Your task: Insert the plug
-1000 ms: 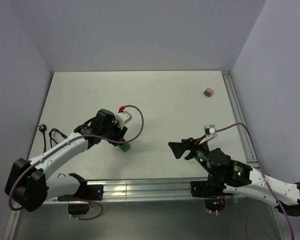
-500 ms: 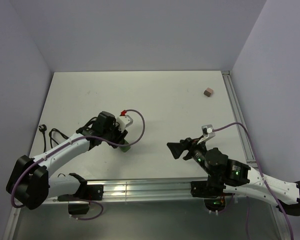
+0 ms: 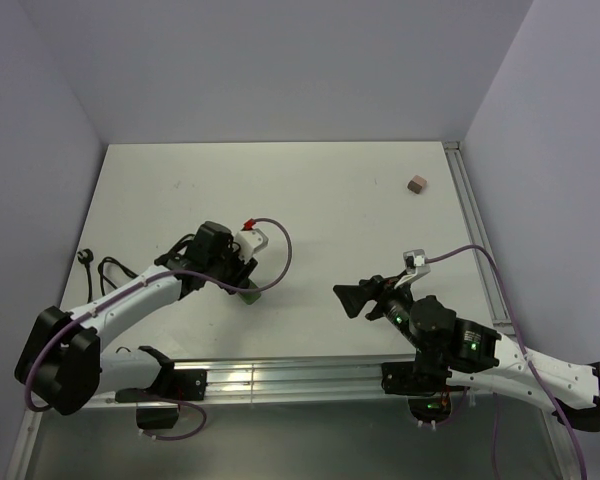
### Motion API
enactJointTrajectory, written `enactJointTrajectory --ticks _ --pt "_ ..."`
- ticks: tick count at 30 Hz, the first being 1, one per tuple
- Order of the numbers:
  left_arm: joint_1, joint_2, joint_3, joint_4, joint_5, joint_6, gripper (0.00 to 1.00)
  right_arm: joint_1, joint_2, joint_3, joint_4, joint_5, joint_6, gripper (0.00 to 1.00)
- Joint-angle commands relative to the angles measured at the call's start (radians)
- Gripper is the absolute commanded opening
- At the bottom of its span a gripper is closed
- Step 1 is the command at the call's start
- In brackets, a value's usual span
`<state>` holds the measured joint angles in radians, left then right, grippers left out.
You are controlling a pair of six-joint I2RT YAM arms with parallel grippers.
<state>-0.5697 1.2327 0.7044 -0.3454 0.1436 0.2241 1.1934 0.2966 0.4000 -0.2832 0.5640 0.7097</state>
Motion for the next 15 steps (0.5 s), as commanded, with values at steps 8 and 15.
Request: enactJointTrajectory --ticks 8,15 --pt "0.004 0.045 0.01 0.006 0.034 0.029 0.0 0.005 -0.004 -0.007 0.038 0.011 0.011 0.93" --pt "0.001 0.016 0.007 0.002 0.05 0.008 0.0 0.005 0.009 -0.006 0.045 0.005 0.013 0.92"
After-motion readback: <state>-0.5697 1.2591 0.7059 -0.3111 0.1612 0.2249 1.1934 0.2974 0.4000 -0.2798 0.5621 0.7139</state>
